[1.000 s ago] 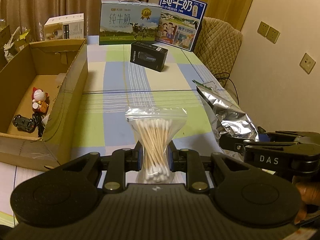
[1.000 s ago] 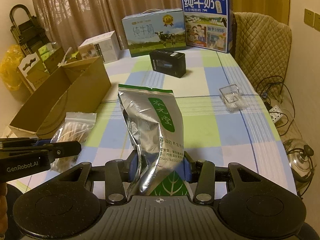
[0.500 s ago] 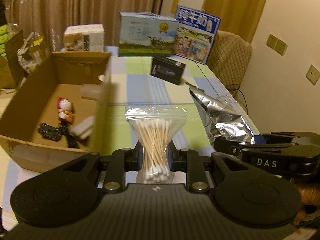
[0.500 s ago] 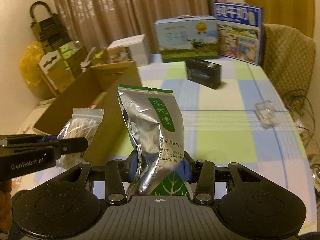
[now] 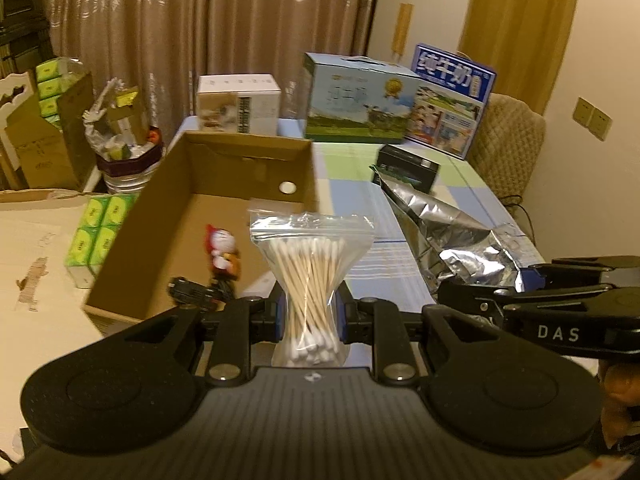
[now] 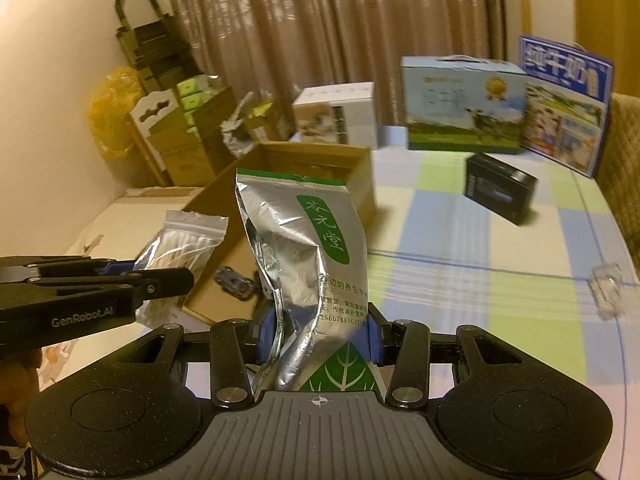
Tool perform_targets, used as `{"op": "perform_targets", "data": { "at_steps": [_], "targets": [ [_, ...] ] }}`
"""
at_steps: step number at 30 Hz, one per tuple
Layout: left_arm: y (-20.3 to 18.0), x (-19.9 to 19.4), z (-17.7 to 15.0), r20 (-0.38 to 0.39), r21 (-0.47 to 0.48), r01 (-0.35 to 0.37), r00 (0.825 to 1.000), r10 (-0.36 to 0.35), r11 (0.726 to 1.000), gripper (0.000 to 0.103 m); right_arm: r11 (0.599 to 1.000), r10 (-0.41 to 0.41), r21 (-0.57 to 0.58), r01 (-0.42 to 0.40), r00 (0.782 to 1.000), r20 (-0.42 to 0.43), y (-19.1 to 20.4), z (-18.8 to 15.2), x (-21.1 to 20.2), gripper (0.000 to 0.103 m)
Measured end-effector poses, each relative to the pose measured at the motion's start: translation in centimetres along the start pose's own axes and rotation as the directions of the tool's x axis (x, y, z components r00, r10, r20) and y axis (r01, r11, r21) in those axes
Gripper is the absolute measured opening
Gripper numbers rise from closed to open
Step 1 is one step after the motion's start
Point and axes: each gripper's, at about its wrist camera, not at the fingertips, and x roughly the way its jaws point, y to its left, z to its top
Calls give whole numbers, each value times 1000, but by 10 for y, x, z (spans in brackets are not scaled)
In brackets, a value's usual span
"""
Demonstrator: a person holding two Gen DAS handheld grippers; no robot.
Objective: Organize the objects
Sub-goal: 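Carry the tea bag and cotton swab bag over the cardboard box with both tools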
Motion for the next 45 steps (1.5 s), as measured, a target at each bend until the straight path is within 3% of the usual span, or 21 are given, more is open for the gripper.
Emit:
{"op": "perform_targets", "data": {
  "at_steps": [10, 18, 35, 39, 45],
  "targets": [
    [47, 3, 7, -1, -8, -53, 999, 53, 999, 19, 999, 42, -30, -43, 999, -7, 27, 22, 29, 41],
    [79, 13, 14, -16, -6, -83, 996, 83, 997, 19, 999, 40, -18, -40, 999, -13, 27, 36, 48, 41],
    [107, 53, 32, -46, 18, -95, 994, 96, 995, 20, 998, 59, 12, -59, 998, -34, 34, 64, 96, 41],
    [113, 62, 35, -45, 13, -100, 994, 101, 995, 34, 998, 63, 20, -62, 997, -38, 35, 66, 102, 41],
    [123, 62, 33, -37, -22, -114, 993, 113, 993, 34, 997, 64, 37, -62, 996, -59, 35, 59, 109, 41]
  ]
}}
